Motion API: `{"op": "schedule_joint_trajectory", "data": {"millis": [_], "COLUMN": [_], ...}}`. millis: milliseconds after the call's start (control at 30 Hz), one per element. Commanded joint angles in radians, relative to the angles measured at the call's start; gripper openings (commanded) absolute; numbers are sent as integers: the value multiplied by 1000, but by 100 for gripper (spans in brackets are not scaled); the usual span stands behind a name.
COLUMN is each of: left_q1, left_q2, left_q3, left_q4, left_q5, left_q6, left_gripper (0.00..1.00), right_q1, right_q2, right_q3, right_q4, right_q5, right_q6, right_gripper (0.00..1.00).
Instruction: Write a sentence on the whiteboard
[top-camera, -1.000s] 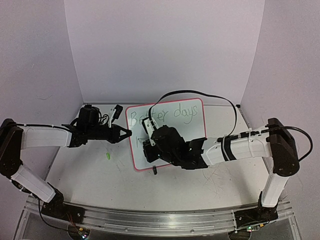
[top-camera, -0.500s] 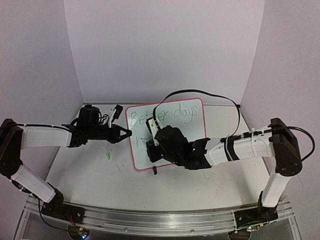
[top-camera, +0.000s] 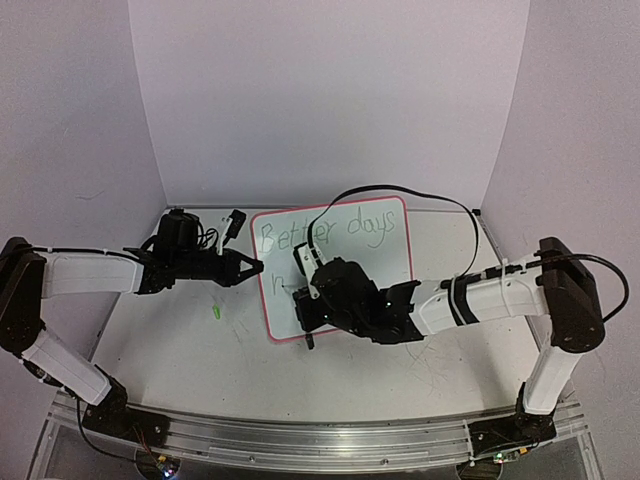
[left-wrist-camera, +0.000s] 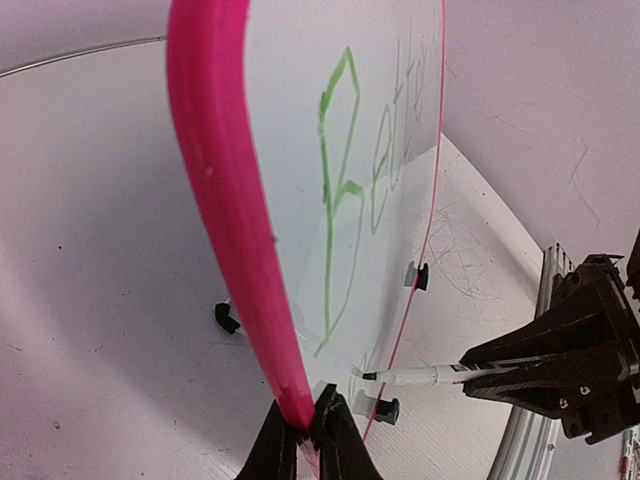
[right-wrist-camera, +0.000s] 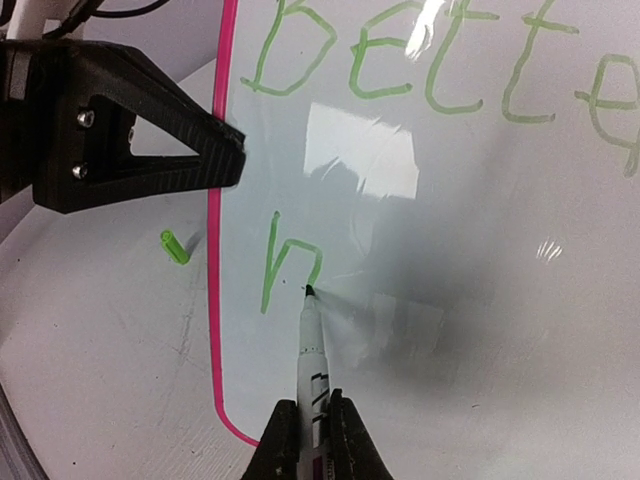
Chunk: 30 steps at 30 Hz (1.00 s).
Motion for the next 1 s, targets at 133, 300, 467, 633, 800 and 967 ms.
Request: {"op": "schedule_joint_trajectory", "data": {"millis": [133,300,467,633,800,967], "left_q1": [-14,-14,-14,-15,-15,-15], "left_q2": [21,17,19,19,19,24], "left_q3": [22,22,19,23,22,25], "left_q4": [-30,-30,-31,-32,-34,-34], "left_q5": [-98,-102,-104,-109,-111,-109], "left_q6": [72,72,72,72,69,69], "left_gripper": [0,0,0,0,0,0], "right_q1": [-5,-5,-5,-7,-18,-22], "right_q2": [-35,-71,-140,-124,-125,-121], "right_q3": [-37,-26,-36,-39,-60,-70], "right_q4": [-53,-52,23,40,46,52], "right_q5": [18,34,2,10,7,5], "right_q6": [27,18,-4,-10,9,13], "right_gripper": [0,0,0,0,0,0]}}
